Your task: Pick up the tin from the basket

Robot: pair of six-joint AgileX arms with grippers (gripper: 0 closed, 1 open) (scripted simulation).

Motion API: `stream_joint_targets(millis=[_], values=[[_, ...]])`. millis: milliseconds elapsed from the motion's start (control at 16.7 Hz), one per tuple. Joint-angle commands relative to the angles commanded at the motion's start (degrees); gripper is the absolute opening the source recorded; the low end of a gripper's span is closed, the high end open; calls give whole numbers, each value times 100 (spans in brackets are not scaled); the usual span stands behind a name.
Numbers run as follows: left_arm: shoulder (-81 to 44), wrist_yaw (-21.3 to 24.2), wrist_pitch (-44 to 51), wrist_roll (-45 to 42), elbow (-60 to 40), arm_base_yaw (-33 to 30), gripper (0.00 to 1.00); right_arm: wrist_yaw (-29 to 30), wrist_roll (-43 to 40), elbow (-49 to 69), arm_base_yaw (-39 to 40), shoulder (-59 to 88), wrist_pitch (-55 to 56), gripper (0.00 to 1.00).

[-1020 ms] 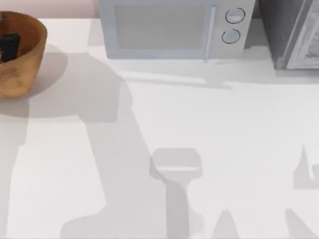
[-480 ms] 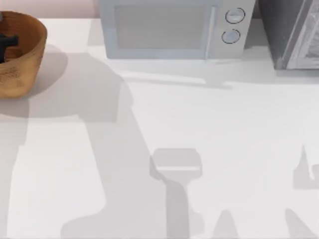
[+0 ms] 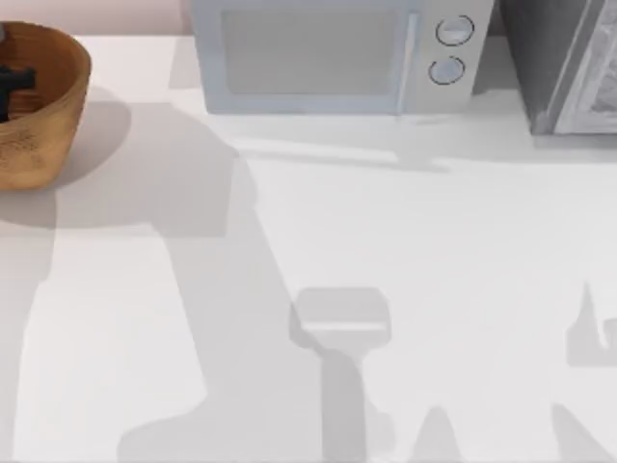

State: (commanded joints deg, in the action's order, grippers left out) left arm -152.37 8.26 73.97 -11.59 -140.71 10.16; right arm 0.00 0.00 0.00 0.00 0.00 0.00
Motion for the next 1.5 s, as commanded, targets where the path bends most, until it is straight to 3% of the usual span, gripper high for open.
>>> stream_joint_targets(millis=[420, 660, 900, 1140, 1500], values=[[610, -92, -37, 103, 413, -9, 0, 0, 0, 0, 0, 0, 0, 100], [1668, -413, -577, 134, 1429, -172, 0, 0, 0, 0, 0, 0, 0, 100], [3682, -851, -1533, 233, 3379, -383, 0, 0, 0, 0, 0, 0, 0, 100], [6463, -1209, -2770, 395, 5916, -590, 0, 0, 0, 0, 0, 0, 0, 100], [10841, -1355, -4829, 708, 9891, -834, 0, 0, 0, 0, 0, 0, 0, 100]])
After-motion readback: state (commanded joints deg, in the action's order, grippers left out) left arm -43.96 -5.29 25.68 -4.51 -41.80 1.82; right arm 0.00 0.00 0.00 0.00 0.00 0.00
